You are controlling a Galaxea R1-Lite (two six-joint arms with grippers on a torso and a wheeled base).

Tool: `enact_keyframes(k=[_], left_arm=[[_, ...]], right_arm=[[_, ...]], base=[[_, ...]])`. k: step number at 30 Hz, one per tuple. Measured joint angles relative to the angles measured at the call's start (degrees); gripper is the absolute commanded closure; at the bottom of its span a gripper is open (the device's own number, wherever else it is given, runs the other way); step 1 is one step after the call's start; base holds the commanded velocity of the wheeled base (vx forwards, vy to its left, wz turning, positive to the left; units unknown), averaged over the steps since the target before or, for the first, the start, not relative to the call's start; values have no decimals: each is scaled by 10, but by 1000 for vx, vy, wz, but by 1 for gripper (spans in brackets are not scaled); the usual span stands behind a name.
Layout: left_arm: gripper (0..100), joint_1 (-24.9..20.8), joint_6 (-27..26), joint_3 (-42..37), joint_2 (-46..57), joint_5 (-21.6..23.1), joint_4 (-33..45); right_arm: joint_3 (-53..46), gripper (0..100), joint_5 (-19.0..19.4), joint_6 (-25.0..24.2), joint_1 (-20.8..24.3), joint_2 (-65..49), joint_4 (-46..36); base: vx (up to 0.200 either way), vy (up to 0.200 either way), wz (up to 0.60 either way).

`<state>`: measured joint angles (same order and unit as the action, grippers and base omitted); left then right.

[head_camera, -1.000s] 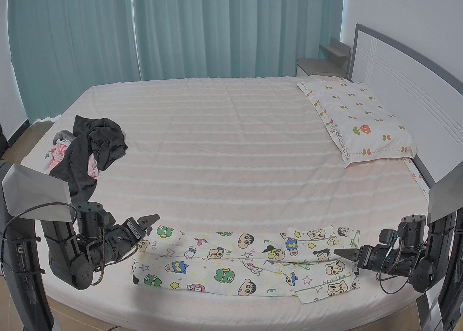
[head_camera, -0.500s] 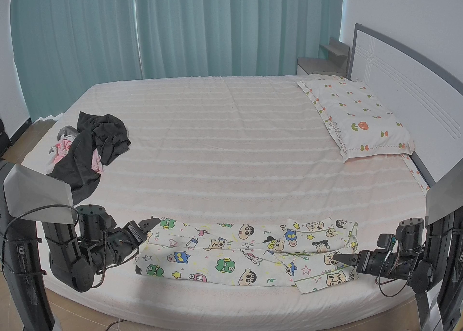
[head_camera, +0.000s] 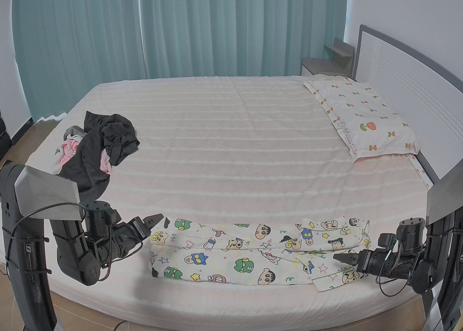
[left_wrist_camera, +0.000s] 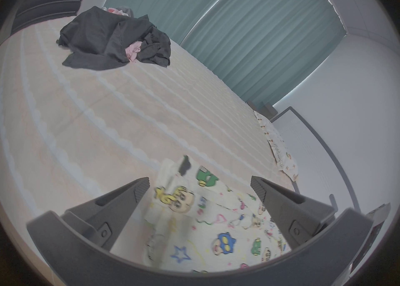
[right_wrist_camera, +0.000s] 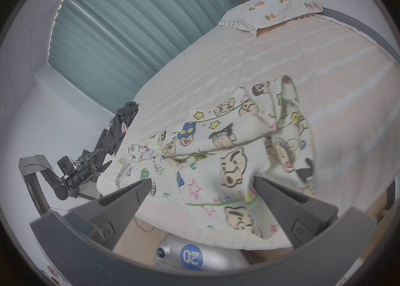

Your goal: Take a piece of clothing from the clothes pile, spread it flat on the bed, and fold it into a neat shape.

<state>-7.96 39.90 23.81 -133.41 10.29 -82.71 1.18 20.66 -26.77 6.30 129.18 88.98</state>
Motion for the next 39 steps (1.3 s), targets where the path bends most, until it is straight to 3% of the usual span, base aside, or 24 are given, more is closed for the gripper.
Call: enact_keyframes(k=[9,19,26,34,39], left_arm=[[0,-1,-21,68,-20,66,132],[0,17,-97,214,-22,156,364],[0,21,-106,271,-23,195,395],[0,18,-110,276,-24,197,398],[0,18,-149,276,-23,197,458]], right_arm=[[1,0,1,0,-1,0,0],[0,0,1,3,0,2,0],[-1,0,2,22,0,10,0],[-1,0,1,23,0,14,0],[0,0,2,23,0,15,0]], base=[[0,0,0],[0,0,0],[0,0,0],[0,0,0],[0,0,0]])
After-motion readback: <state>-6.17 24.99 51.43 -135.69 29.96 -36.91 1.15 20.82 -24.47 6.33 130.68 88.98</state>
